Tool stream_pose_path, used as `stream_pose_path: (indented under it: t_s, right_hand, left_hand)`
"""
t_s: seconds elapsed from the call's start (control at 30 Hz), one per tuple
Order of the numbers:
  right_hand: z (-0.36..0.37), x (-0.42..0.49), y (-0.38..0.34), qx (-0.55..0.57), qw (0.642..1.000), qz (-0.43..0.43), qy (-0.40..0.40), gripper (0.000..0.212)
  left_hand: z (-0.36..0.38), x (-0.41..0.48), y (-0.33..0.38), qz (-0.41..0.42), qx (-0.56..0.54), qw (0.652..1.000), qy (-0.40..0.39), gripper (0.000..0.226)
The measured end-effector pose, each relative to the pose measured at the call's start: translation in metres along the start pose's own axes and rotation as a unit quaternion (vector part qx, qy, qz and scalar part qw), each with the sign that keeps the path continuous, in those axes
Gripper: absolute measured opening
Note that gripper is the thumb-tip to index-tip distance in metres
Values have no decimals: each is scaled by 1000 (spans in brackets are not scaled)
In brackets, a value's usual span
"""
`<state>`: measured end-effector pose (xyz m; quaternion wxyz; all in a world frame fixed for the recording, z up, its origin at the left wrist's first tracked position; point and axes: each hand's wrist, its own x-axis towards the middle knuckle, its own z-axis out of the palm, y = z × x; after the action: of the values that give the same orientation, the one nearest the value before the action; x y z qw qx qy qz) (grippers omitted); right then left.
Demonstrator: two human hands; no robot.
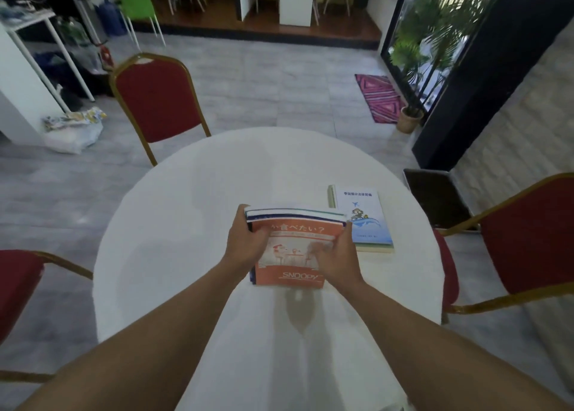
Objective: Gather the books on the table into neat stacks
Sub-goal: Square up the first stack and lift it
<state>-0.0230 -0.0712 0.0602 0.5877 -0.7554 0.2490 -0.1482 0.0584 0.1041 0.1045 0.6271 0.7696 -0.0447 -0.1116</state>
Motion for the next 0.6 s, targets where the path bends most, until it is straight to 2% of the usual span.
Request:
stream_pose_path:
  t_s: [0.13, 0.23, 0.6]
  right_hand:
    - [-5, -14, 20, -65, 997, -15, -46, 48]
    - [-5, -19, 32, -85, 993, -25, -81, 44]
    - [-7, -22, 37, -118, 990, -21, -79, 39]
  left_hand:
    - [-12, -13, -25, -5, 92, 994, -65, 41]
    - [-16, -18, -34, -5, 142, 987, -78, 41]
    - [-13, -15, -38, 3, 140, 987, -73, 38]
